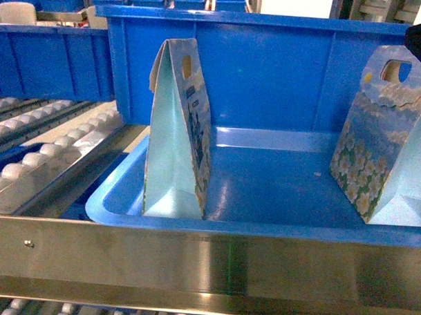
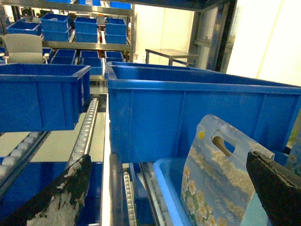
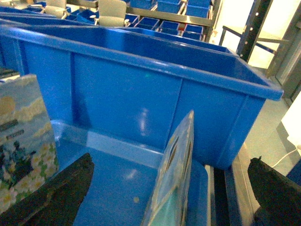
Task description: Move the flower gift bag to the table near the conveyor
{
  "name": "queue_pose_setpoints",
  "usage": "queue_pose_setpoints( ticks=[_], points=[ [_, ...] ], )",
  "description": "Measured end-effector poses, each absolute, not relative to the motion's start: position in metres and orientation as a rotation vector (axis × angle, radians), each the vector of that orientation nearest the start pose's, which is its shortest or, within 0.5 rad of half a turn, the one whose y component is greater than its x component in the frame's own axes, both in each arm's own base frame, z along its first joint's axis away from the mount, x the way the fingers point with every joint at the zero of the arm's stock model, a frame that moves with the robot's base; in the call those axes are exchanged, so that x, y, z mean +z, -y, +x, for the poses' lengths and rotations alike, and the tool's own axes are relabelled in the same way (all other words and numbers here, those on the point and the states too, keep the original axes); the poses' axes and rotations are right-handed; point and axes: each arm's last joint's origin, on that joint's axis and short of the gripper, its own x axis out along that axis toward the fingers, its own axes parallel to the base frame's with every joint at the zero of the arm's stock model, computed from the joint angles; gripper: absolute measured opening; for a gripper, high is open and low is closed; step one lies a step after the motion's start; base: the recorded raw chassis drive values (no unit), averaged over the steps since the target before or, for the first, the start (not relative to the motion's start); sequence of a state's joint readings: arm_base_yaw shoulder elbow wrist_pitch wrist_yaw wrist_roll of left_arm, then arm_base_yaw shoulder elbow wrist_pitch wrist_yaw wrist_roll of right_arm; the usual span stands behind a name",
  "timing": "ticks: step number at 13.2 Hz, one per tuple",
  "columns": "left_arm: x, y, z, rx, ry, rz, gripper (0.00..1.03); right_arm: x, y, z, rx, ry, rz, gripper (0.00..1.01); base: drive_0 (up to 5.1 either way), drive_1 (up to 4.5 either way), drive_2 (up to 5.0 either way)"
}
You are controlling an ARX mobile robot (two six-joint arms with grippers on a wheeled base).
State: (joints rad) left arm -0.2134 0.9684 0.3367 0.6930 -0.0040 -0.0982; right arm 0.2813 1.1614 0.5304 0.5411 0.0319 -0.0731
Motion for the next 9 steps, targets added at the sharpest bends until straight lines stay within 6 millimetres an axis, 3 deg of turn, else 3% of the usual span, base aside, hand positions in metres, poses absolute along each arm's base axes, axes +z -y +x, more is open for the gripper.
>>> queue_pose_setpoints(
  ticks=[4, 7, 9],
  points=[
    [0.231, 0.042, 0.196, -0.212, 0.050, -0.104, 0.98, 0.252, -0.076, 0.272, 0.254, -0.103, -0.061, 0.98, 0.0, 0.00, 0.0],
    [0.231, 0.042, 0.196, -0.212, 0.050, -0.104, 0.98, 0.240, -0.073, 0.295, 0.207, -0.179, -0.049, 0.98, 0.0, 0.00, 0.0],
    [0.231, 0.042, 0.196, -0.212, 0.050, -0.104, 0.98, 0.233, -0.075, 0.300, 0.205, -0.207, -0.041, 0.98, 0.0, 0.00, 0.0]
  ],
)
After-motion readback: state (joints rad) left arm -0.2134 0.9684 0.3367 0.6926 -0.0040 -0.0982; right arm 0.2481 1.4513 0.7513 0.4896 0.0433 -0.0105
